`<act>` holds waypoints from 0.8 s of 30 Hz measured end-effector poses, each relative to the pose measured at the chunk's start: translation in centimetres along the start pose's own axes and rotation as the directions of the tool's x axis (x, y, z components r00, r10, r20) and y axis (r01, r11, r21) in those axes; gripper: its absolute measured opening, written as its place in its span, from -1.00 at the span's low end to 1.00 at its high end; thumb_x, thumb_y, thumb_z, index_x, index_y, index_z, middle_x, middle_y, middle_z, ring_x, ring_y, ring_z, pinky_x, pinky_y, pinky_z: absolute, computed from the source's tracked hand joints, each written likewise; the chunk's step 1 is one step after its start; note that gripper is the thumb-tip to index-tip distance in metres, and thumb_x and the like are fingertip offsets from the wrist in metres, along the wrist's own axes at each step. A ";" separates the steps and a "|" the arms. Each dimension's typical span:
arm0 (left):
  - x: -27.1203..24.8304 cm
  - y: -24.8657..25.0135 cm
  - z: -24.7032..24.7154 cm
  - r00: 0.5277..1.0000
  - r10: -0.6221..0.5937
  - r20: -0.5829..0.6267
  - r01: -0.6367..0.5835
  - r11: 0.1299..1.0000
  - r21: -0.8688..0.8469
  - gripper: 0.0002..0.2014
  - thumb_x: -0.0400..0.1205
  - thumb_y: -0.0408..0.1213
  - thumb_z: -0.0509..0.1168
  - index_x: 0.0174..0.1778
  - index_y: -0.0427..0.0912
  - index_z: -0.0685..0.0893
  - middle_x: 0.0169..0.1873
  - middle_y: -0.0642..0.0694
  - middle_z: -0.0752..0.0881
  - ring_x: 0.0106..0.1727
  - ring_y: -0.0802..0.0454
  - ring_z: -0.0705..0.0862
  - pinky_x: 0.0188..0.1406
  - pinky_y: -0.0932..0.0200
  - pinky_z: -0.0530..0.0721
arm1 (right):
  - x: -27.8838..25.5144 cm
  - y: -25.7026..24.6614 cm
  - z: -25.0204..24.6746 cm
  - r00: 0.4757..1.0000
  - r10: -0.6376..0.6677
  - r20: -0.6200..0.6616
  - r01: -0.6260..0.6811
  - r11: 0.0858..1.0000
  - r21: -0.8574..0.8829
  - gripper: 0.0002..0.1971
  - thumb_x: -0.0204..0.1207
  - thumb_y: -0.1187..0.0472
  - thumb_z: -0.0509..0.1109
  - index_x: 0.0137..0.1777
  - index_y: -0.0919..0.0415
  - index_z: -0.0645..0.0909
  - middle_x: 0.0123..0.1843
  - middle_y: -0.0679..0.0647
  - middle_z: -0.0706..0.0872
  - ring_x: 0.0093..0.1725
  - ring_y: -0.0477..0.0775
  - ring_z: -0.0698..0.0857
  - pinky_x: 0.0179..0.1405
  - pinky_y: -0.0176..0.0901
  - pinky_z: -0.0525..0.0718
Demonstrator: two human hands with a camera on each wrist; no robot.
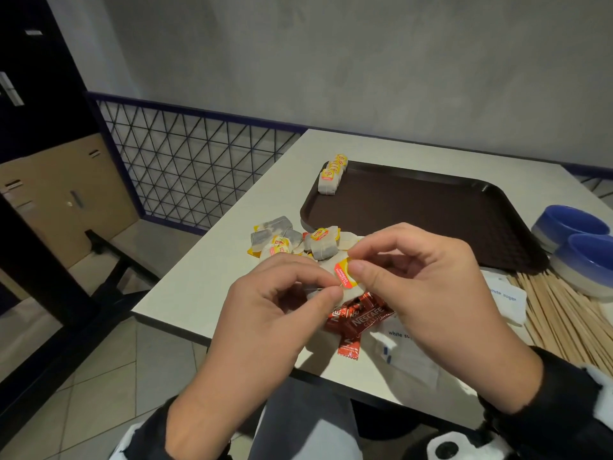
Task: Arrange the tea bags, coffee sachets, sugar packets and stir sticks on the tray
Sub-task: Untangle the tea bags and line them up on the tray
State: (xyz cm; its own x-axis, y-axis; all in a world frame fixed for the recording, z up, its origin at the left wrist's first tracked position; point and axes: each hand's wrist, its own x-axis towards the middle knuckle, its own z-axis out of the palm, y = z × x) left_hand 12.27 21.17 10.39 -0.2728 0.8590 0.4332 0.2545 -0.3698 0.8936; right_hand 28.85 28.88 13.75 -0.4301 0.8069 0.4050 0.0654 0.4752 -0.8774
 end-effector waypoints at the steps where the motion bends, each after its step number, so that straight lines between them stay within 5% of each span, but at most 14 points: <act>1: 0.0 0.0 -0.1 1.000 0.007 0.004 -0.007 1.000 0.000 -0.91 0.46 -0.29 0.54 -0.25 0.03 0.87 -0.13 0.01 0.82 0.00 -0.02 0.77 -0.07 0.23 0.70 | 0.0 0.0 0.0 1.000 -0.021 0.001 0.021 1.000 -0.020 -0.80 0.45 0.42 0.63 -0.15 0.07 0.85 -0.10 0.01 0.80 -0.10 0.08 0.83 -0.10 -0.04 0.76; 7: -0.1 -0.2 -0.3 1.000 -0.017 0.025 0.018 1.000 -0.018 -0.95 0.53 -0.24 0.50 -0.18 0.02 0.83 -0.12 -0.02 0.80 -0.05 -0.09 0.73 -0.05 -0.03 0.70 | -0.1 -0.4 0.3 0.984 -0.176 0.024 0.177 0.964 -0.199 -0.80 0.43 0.43 0.64 -0.11 0.11 0.82 -0.15 -0.07 0.77 -0.14 0.07 0.78 -0.16 -0.13 0.75; 14: -0.3 -0.6 -0.2 0.999 -0.034 0.002 0.034 0.998 -0.049 -0.96 0.53 -0.23 0.49 -0.19 0.02 0.82 -0.13 0.00 0.80 -0.11 0.08 0.72 -0.12 0.35 0.61 | 0.3 -0.9 0.1 0.946 -0.307 0.104 0.322 0.847 -0.423 -0.79 0.44 0.37 0.65 -0.01 0.10 0.78 -0.13 -0.09 0.72 -0.15 -0.02 0.74 -0.18 -0.22 0.70; 16: -0.3 -1.0 -0.2 0.999 -0.035 -0.024 0.034 0.998 -0.060 -0.96 0.54 -0.24 0.52 -0.20 0.01 0.83 -0.13 0.01 0.81 -0.10 0.11 0.74 -0.14 0.41 0.60 | 1.0 -1.0 0.2 0.975 -0.174 0.137 0.214 0.898 -0.385 -0.72 0.44 0.30 0.66 0.06 -0.02 0.75 -0.10 -0.11 0.74 -0.15 -0.03 0.76 -0.15 -0.10 0.77; 18: -0.2 -1.4 -0.2 0.998 -0.033 -0.062 0.028 0.997 -0.078 -0.94 0.54 -0.24 0.56 -0.20 0.00 0.84 -0.16 0.03 0.80 -0.16 0.18 0.72 -0.20 0.43 0.58 | 2.0 -1.3 0.5 0.977 0.103 0.189 -0.047 0.958 -0.282 -0.66 0.44 0.20 0.67 0.14 -0.13 0.70 -0.06 -0.04 0.77 -0.21 -0.03 0.78 -0.13 0.13 0.82; 21: 0.2 -2.1 -0.3 0.990 -0.023 -0.138 0.010 0.995 -0.095 -0.94 0.51 -0.24 0.53 -0.22 0.04 0.83 -0.20 0.03 0.78 -0.24 0.21 0.67 -0.27 0.36 0.59 | 3.7 -1.5 1.1 0.860 0.453 0.236 -0.436 0.892 -0.123 -0.61 0.44 0.08 0.65 0.24 0.02 0.66 -0.09 0.08 0.84 -0.25 0.05 0.80 -0.10 0.08 0.85; 24: 0.6 -3.0 -0.6 0.976 -0.033 -0.216 0.013 0.995 -0.096 -0.95 0.49 -0.21 0.50 -0.21 0.06 0.82 -0.17 0.01 0.78 -0.26 0.10 0.67 -0.29 0.06 0.68 | 4.7 -1.1 1.7 0.748 0.561 0.354 -0.593 0.805 -0.023 -0.67 0.48 0.11 0.61 0.12 0.33 0.74 -0.13 0.18 0.85 -0.20 0.13 0.77 -0.09 0.01 0.79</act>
State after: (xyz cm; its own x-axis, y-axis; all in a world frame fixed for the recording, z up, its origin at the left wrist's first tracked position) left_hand 10.83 22.57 8.03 -0.4754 0.7738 0.4186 0.1611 -0.3912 0.9061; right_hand 25.25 31.58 16.20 -0.6037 0.7464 -0.2801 0.3281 -0.0876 -0.9406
